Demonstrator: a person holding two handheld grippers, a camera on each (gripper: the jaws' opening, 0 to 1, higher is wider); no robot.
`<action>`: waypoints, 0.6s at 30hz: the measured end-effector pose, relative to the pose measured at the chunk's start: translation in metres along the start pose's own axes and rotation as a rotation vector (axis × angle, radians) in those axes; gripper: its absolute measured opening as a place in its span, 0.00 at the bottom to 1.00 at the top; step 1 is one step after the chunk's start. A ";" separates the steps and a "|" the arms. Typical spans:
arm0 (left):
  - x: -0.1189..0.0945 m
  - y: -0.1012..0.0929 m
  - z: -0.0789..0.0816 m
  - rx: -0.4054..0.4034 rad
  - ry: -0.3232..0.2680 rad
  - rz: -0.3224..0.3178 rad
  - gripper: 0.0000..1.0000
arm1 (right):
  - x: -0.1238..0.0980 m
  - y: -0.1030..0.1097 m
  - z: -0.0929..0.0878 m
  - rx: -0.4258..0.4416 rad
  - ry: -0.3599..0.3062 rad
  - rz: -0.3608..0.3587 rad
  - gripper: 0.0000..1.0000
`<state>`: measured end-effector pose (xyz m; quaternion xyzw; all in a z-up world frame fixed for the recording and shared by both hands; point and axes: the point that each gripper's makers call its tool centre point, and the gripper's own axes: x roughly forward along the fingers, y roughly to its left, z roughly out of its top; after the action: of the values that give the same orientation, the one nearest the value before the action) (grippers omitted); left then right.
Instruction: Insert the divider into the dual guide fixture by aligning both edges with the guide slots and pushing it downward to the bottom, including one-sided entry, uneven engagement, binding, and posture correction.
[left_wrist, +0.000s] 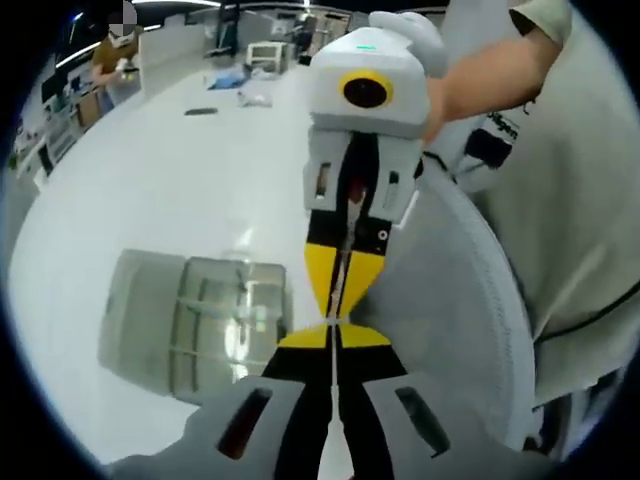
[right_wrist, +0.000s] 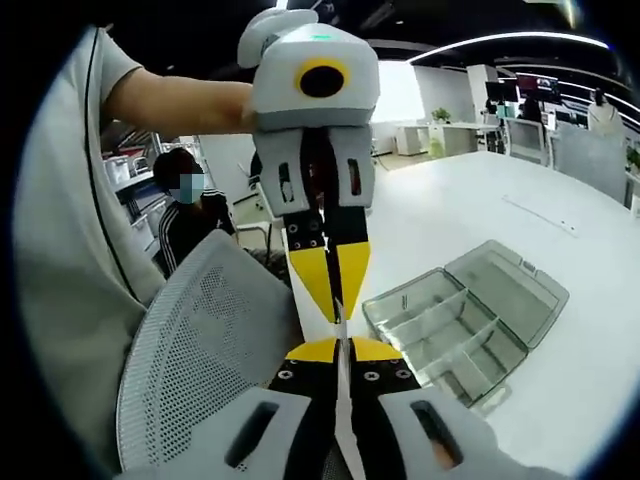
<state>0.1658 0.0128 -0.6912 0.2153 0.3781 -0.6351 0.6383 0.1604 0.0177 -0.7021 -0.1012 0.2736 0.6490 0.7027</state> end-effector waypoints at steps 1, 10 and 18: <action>0.000 0.000 0.000 0.000 0.001 -0.001 0.00 | 0.000 0.000 0.000 0.002 0.000 -0.001 0.00; 0.001 -0.001 -0.001 0.015 0.024 -0.004 0.00 | 0.001 -0.001 -0.001 0.019 0.006 -0.002 0.00; -0.001 0.001 -0.001 0.022 0.047 0.004 0.00 | 0.001 -0.003 -0.001 0.025 0.012 -0.015 0.01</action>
<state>0.1671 0.0147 -0.6915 0.2377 0.3855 -0.6328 0.6280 0.1628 0.0175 -0.7044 -0.0982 0.2850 0.6397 0.7070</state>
